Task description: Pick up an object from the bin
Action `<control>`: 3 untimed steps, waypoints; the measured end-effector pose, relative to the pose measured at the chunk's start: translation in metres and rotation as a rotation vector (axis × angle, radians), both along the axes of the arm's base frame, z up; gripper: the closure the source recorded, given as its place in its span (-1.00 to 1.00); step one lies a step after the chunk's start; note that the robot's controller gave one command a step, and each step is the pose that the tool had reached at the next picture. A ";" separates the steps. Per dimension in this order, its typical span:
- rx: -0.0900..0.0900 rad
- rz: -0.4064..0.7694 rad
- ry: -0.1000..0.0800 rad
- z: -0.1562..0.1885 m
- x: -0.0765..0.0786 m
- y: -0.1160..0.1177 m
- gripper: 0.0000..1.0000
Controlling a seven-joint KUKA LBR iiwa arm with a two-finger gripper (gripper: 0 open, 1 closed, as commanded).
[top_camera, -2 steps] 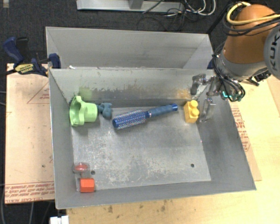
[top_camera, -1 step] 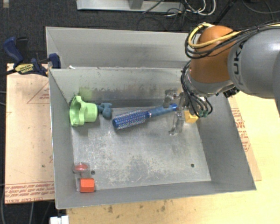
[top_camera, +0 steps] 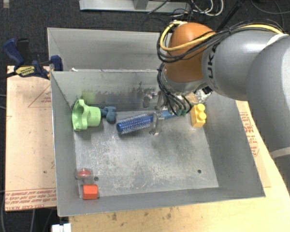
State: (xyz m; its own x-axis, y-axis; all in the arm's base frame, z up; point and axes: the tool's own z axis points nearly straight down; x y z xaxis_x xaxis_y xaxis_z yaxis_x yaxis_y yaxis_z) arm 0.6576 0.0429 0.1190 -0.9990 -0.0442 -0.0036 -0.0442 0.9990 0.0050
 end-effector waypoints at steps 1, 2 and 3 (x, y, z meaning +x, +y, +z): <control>-0.004 -0.007 0.000 0.001 0.000 -0.006 1.00; -0.004 -0.001 -0.008 0.088 -0.017 0.000 1.00; -0.005 0.267 0.006 0.020 -0.031 -0.033 1.00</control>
Offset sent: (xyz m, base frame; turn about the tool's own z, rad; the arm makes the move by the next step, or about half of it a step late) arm 0.0000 0.0000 0.0000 0.0000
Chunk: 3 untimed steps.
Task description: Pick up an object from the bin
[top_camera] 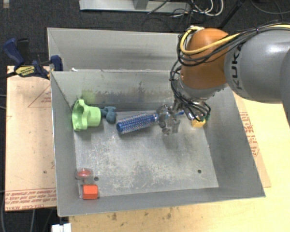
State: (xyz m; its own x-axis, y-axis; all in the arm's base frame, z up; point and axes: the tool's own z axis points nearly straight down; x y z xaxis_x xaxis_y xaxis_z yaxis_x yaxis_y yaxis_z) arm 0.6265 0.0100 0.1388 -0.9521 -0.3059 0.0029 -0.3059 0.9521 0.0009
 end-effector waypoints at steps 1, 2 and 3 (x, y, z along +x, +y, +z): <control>0.002 -0.285 -0.002 0.006 -0.034 0.035 1.00; 0.001 -0.286 -0.004 0.006 -0.034 0.033 -1.00; 0.001 -0.251 -0.007 -0.017 0.007 0.039 -1.00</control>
Offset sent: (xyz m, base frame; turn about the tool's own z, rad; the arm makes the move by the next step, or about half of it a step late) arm -0.0341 0.0321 0.0062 0.2883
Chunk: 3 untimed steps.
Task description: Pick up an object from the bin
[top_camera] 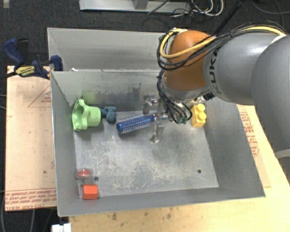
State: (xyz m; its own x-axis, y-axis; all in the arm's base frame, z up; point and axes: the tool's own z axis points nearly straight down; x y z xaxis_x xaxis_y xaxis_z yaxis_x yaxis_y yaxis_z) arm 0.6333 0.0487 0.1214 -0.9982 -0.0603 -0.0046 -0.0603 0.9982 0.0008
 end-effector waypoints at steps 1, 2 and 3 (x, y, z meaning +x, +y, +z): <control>0.000 0.113 0.002 -0.053 0.020 0.000 -1.00; 0.000 0.113 0.002 -0.052 0.020 0.000 1.00; -0.001 0.111 -0.006 0.111 -0.005 -0.008 1.00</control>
Offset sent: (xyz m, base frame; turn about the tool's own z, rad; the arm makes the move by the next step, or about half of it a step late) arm 0.0196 -0.0009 -0.0514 -0.1140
